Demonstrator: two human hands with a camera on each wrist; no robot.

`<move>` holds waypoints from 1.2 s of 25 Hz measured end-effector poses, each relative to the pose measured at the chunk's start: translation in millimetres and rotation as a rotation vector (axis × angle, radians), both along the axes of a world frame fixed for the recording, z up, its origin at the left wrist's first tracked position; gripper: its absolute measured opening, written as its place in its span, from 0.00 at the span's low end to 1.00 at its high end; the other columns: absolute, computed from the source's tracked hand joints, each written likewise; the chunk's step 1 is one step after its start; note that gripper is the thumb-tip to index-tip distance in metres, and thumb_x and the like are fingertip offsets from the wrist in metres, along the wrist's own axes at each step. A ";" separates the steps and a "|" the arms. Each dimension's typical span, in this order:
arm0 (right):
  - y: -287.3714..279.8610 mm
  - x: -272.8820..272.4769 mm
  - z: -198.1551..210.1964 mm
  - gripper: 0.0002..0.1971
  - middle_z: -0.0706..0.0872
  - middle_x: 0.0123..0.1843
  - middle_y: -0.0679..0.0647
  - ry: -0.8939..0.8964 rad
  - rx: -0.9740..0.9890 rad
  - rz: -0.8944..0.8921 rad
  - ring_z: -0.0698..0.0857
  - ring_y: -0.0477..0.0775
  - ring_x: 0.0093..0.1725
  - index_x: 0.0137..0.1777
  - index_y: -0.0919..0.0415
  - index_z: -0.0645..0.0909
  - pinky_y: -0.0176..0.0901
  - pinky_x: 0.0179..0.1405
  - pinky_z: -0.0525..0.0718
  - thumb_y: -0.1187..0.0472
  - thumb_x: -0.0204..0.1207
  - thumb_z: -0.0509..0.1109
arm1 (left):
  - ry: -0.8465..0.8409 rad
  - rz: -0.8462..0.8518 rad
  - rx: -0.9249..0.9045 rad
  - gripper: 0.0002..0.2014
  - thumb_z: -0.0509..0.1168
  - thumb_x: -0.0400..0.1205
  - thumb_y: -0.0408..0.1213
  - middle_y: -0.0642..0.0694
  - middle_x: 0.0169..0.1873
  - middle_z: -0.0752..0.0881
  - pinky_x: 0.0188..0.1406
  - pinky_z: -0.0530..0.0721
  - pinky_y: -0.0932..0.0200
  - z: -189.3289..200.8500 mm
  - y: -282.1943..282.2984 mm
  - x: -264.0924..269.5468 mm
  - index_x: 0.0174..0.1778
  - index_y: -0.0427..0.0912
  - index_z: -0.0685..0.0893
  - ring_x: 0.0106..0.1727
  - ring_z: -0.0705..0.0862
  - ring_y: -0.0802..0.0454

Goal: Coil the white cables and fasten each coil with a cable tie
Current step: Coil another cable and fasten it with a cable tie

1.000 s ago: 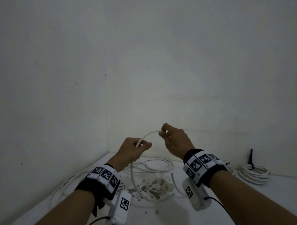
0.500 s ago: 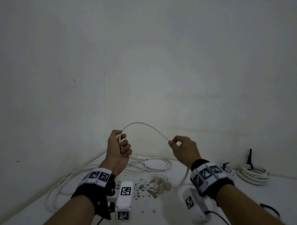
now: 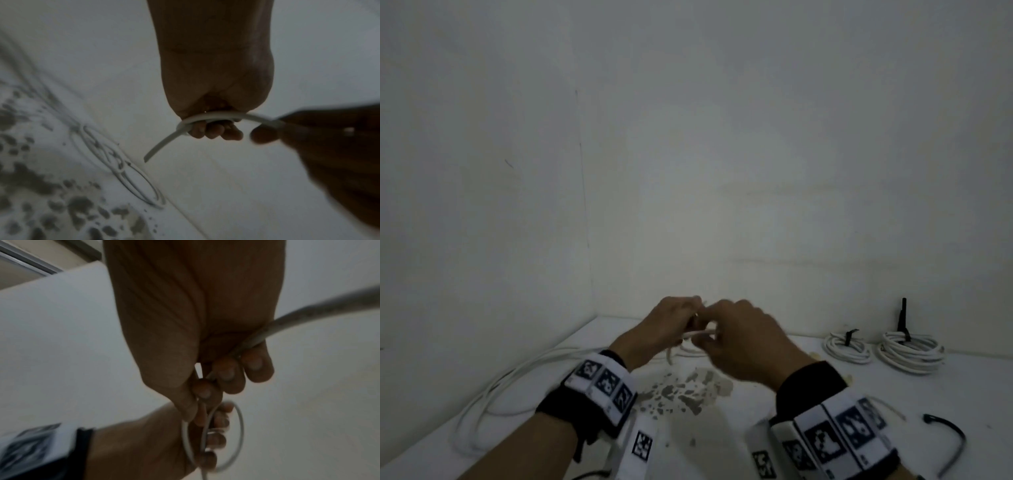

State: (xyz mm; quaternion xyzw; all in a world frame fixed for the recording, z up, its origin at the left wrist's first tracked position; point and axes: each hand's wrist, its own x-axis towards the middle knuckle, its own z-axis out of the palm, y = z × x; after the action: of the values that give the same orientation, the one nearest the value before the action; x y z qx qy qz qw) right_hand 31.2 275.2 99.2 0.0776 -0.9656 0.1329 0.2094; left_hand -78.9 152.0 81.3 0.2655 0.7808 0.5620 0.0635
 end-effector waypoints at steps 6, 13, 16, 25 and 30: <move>69.7 23.1 7.9 0.20 0.82 0.28 0.46 0.303 -0.522 -0.288 0.79 0.44 0.29 0.33 0.52 0.85 0.39 0.27 0.72 0.35 0.66 0.79 | -0.240 -0.103 0.212 0.26 0.55 0.88 0.53 0.50 0.19 0.58 0.22 0.57 0.62 -15.8 18.3 18.2 0.24 0.46 0.72 0.21 0.55 0.54; 91.4 13.0 -4.9 0.11 0.73 0.21 0.43 0.222 -0.494 -0.202 0.76 0.40 0.23 0.44 0.50 0.87 0.30 0.23 0.68 0.51 0.85 0.65 | -0.452 0.103 0.611 0.26 0.62 0.84 0.50 0.52 0.16 0.53 0.18 0.52 0.63 -25.6 63.0 23.5 0.23 0.50 0.59 0.15 0.52 0.55; 103.9 14.0 -4.8 0.14 0.75 0.19 0.40 0.125 -0.609 -0.135 0.74 0.39 0.20 0.51 0.53 0.89 0.28 0.23 0.67 0.59 0.86 0.60 | -0.528 0.104 0.706 0.26 0.62 0.84 0.51 0.52 0.15 0.53 0.16 0.51 0.65 -23.2 73.3 22.5 0.24 0.49 0.59 0.14 0.52 0.56; 115.9 18.8 -8.8 0.12 0.87 0.28 0.52 0.249 -0.674 -0.319 0.84 0.51 0.24 0.38 0.51 0.83 0.39 0.29 0.78 0.45 0.78 0.73 | -0.623 -0.004 0.752 0.29 0.61 0.84 0.54 0.54 0.14 0.53 0.15 0.51 0.67 -16.4 84.5 25.2 0.19 0.50 0.59 0.13 0.52 0.57; 107.9 10.8 -13.0 0.11 0.85 0.33 0.49 0.358 -0.513 -0.430 0.83 0.51 0.37 0.39 0.51 0.89 0.39 0.38 0.74 0.47 0.79 0.73 | -0.662 -0.112 0.765 0.29 0.58 0.86 0.54 0.54 0.12 0.53 0.13 0.51 0.69 -10.5 83.9 27.7 0.19 0.50 0.59 0.11 0.52 0.57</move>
State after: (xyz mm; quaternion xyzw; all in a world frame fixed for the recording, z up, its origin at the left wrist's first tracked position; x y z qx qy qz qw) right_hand 42.1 383.1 86.3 -0.1599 -0.8433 0.3079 0.4104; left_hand -51.2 235.8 70.8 0.1186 0.4418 0.8574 0.2359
